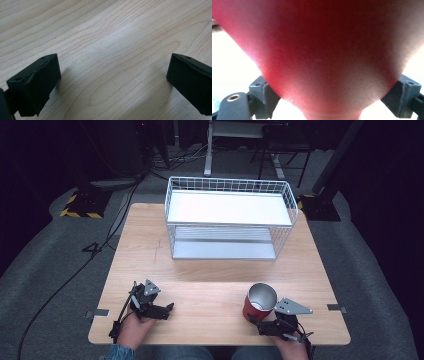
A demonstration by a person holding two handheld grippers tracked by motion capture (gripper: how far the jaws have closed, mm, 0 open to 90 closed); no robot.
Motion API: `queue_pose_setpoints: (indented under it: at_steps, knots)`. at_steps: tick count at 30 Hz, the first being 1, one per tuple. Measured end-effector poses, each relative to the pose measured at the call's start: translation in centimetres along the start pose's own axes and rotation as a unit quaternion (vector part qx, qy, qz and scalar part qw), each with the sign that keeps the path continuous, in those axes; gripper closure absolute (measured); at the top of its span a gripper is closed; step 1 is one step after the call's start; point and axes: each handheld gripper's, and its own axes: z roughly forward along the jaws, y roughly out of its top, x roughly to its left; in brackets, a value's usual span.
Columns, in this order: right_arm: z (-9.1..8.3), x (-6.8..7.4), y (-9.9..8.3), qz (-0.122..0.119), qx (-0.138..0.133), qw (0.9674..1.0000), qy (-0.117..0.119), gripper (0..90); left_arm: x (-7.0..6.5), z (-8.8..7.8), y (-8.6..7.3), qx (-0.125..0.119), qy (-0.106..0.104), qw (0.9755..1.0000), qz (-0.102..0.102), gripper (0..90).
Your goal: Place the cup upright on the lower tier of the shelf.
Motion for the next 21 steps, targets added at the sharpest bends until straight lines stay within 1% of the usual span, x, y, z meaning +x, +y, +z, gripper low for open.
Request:
queue_pose_setpoints:
  at_steps: [4,9,11,15,18,21]
  knots:
    - [-0.06,0.1,-0.01,-0.011,-0.006,0.9999,-0.005,15.9,0.0,0.0,0.0,0.0,0.0,1.0,0.0,0.0]
    - [-0.01,0.0,0.03,-0.002,-0.013,0.9999,0.004,16.4,0.0,0.0,0.0,0.0,0.0,1.0,0.0,0.0]
    - [0.0,0.08,0.03,-0.008,-0.013,0.9999,0.001,16.4,0.0,0.0,0.0,0.0,0.0,1.0,0.0,0.0]
    - [-0.1,0.19,0.18,-0.013,-0.015,0.9998,0.0,16.5,0.0,0.01,0.0,-0.001,0.0,1.0,0.0,0.0]
    - [-0.39,0.21,0.45,-0.02,-0.018,0.9996,-0.004,16.5,0.0,0.0,0.0,0.0,0.0,1.0,0.0,0.0]
    - [-0.64,0.23,0.77,-0.023,-0.019,0.9995,-0.006,16.6,0.0,0.0,0.0,0.0,0.0,1.0,0.0,0.0]
